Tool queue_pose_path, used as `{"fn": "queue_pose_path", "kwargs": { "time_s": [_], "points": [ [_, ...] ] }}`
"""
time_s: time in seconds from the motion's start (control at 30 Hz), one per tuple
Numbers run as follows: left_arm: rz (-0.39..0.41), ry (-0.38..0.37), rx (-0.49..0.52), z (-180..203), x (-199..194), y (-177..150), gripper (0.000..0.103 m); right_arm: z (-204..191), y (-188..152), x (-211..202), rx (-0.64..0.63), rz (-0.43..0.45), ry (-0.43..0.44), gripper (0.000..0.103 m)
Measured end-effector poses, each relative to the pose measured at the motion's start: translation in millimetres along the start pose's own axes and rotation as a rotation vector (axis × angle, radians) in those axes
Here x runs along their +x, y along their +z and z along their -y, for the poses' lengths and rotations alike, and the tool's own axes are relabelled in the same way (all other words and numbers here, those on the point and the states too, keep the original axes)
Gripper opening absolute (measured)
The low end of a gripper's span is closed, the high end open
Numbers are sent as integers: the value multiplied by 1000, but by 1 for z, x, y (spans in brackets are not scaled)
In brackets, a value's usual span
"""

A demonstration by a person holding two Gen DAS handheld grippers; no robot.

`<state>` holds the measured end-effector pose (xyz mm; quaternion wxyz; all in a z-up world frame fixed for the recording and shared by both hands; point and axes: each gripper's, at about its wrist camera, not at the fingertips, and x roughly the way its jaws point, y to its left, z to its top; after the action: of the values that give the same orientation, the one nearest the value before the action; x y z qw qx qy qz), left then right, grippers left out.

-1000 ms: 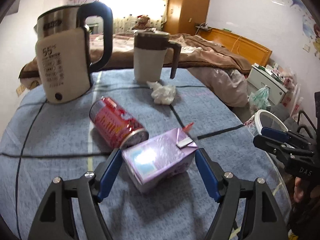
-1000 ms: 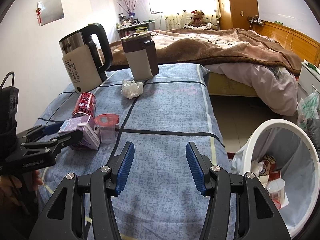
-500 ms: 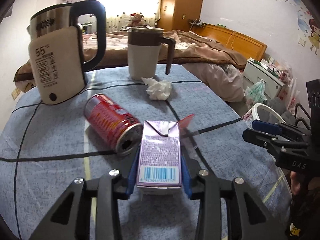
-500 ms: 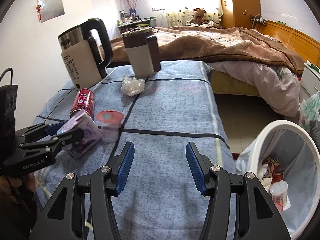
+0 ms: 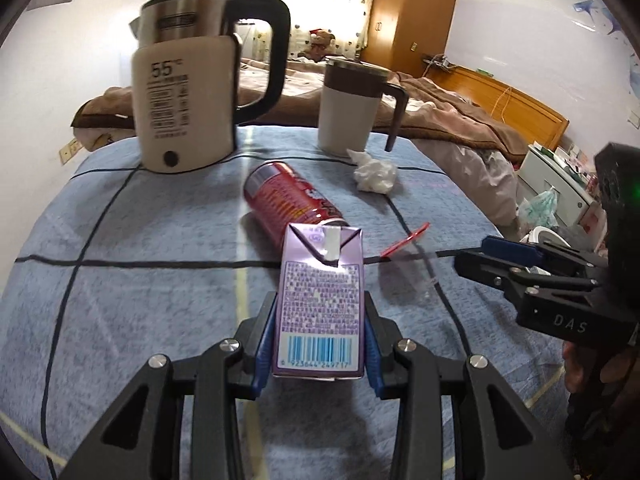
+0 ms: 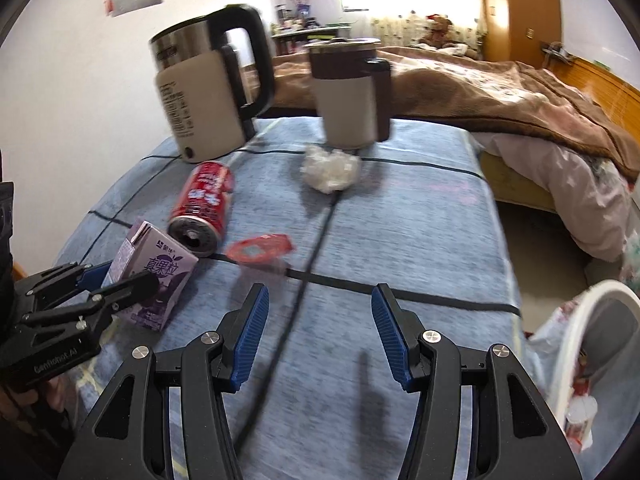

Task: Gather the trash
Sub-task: 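Grasp the purple milk carton with the left tool while the right tool grasps another clear cup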

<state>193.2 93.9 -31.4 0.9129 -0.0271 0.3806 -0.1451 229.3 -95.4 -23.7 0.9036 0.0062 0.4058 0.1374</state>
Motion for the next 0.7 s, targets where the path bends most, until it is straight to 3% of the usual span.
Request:
{"fn": "queue_pose_path", "kwargs": {
  "time_s": [0.2,0.63,0.7],
  "points": [
    [14,15,-56,-14,-8,-5,39,-19,4,12,-43,-17,45,54],
    [14,8,-100,-24,-9,-8,40,-26,12,46,-43,-74,22,54],
    [12,7,-105,-24,-8,-7,40,-26,13,49,-38,-72,19,47]
  ]
}}
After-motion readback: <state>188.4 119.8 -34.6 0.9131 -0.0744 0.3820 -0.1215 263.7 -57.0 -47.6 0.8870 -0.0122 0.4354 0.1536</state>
